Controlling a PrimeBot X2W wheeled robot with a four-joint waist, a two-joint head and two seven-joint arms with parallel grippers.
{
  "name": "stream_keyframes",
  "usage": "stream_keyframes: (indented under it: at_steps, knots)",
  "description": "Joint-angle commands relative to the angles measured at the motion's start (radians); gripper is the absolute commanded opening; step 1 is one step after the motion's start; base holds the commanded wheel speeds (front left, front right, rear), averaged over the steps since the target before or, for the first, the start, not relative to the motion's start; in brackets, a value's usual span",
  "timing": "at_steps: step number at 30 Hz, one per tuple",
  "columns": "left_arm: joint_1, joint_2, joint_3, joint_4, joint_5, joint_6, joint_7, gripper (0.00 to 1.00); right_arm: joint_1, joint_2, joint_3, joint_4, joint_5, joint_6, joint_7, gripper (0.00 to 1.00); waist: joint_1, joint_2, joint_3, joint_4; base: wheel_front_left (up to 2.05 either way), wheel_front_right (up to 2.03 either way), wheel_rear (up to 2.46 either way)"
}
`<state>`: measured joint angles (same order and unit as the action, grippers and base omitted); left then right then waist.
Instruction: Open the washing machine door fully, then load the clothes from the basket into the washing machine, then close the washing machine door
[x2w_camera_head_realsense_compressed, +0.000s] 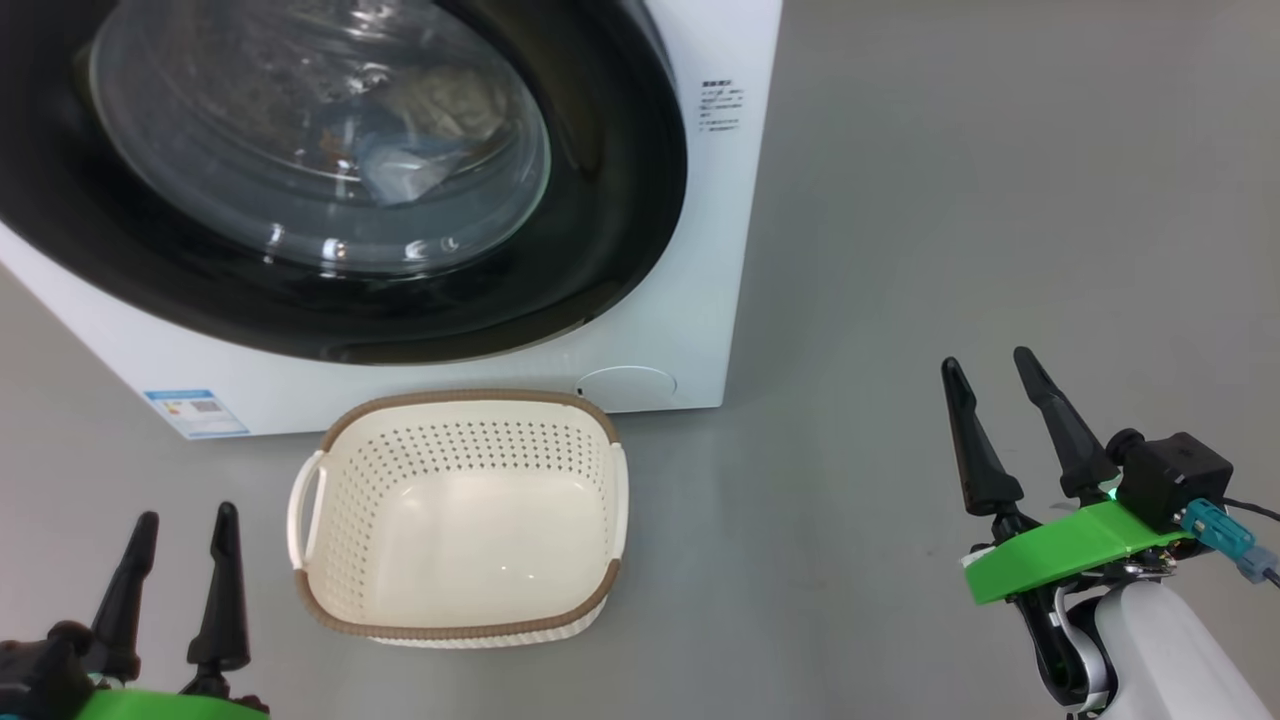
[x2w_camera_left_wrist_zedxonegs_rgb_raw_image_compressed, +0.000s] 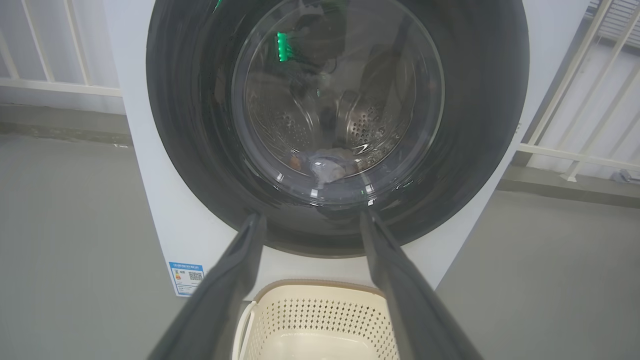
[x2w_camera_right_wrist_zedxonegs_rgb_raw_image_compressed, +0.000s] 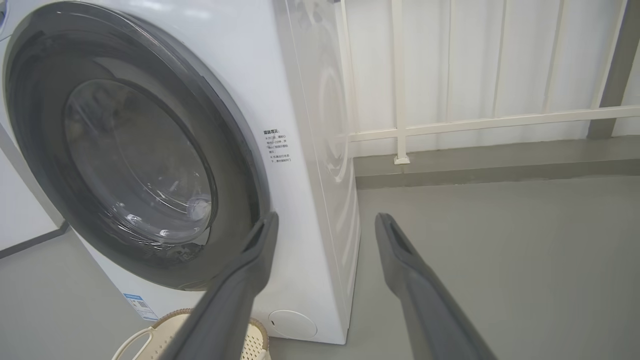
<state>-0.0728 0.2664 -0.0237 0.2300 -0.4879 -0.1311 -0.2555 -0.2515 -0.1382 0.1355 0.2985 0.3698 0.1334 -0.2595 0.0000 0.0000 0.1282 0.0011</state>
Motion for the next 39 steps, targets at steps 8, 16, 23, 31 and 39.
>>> stream_keyframes:
  at_steps: [8, 16, 23, 31, 39]
  knots:
    - [0.012, 0.029, 0.057, -0.005, 0.014, 0.000, -0.006, 1.00, 0.032, -0.005, -0.014, -0.033, 0.000, -0.003, -0.002, 1.00, 0.0000, 0.0000, -0.013, -0.024, 0.00, 0.00, 0.00]
    - [0.030, 0.024, 0.066, -0.005, 0.022, 0.000, -0.006, 1.00, 0.045, -0.004, -0.027, -0.036, -0.003, -0.003, -0.002, 1.00, 0.0000, 0.0000, -0.018, -0.026, 0.00, 0.00, 0.00]
    - [0.034, 0.021, 0.068, -0.008, 0.026, 0.000, -0.006, 1.00, 0.046, 0.000, -0.029, -0.036, -0.006, -0.003, -0.002, 1.00, 0.0000, 0.0000, -0.021, -0.025, 0.00, 0.00, 0.00]
    - [0.034, 0.023, 0.066, -0.011, 0.029, 0.000, -0.006, 1.00, 0.046, 0.002, -0.027, -0.040, -0.006, -0.003, -0.002, 1.00, 0.0000, 0.0000, -0.019, -0.024, 0.00, 0.00, 0.00]
    - [0.037, 0.023, 0.068, -0.007, 0.033, 0.000, -0.006, 1.00, 0.051, 0.002, -0.025, -0.040, -0.006, -0.003, -0.002, 1.00, 0.0000, 0.0000, -0.026, -0.023, 0.00, 0.00, 0.00]
